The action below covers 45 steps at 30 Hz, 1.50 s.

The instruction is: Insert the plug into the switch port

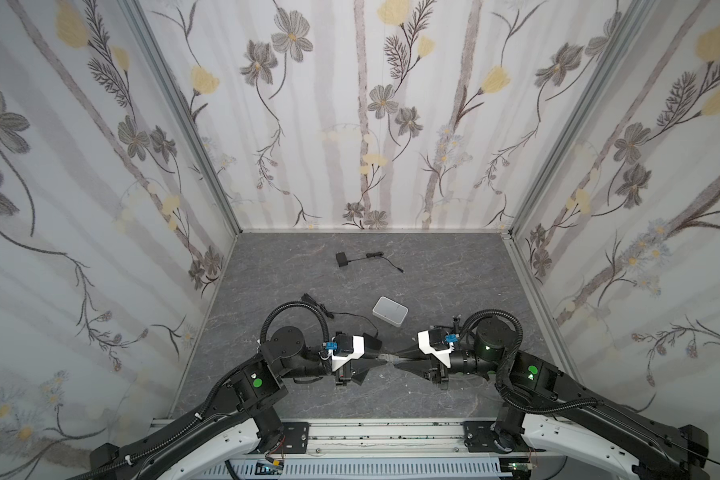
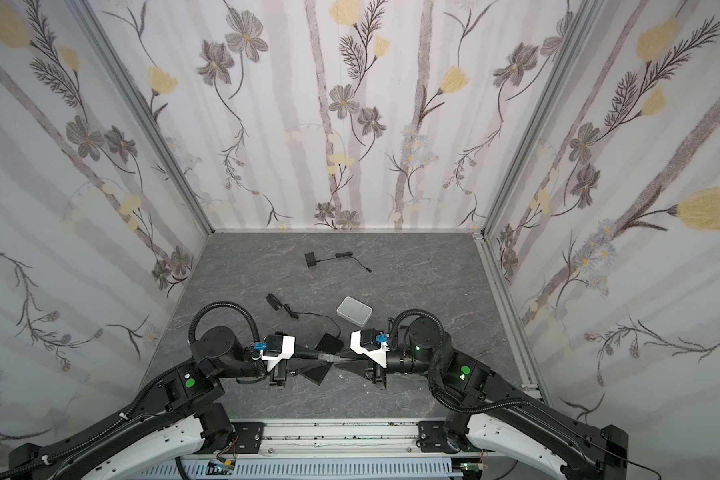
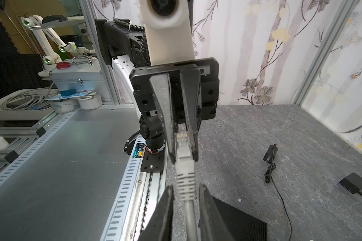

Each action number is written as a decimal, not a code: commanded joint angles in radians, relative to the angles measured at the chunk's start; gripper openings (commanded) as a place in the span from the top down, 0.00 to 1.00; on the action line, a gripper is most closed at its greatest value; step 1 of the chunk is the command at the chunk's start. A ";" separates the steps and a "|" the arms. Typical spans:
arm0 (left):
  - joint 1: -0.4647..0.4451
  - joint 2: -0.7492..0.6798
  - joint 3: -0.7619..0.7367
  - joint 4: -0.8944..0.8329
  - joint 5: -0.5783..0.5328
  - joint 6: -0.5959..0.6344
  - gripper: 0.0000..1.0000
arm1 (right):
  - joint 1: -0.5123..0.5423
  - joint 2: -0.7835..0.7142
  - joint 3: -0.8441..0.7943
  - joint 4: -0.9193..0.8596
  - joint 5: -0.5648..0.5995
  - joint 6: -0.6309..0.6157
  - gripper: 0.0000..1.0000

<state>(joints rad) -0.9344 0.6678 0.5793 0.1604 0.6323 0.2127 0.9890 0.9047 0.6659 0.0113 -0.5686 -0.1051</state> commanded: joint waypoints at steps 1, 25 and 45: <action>-0.001 0.001 0.006 0.040 0.012 -0.001 1.00 | 0.002 0.000 0.003 0.061 0.015 0.017 0.75; 0.045 0.008 0.026 -0.062 -0.274 -0.265 0.03 | -0.004 0.015 0.022 -0.066 0.234 0.001 1.00; 0.336 0.046 -0.164 -0.420 -0.544 -0.944 0.26 | 0.042 0.345 -0.088 -0.116 0.274 0.151 1.00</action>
<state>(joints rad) -0.6006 0.7132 0.4335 -0.2592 0.0963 -0.6621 1.0153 1.2102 0.5640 -0.1139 -0.3031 0.0166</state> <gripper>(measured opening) 0.742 0.078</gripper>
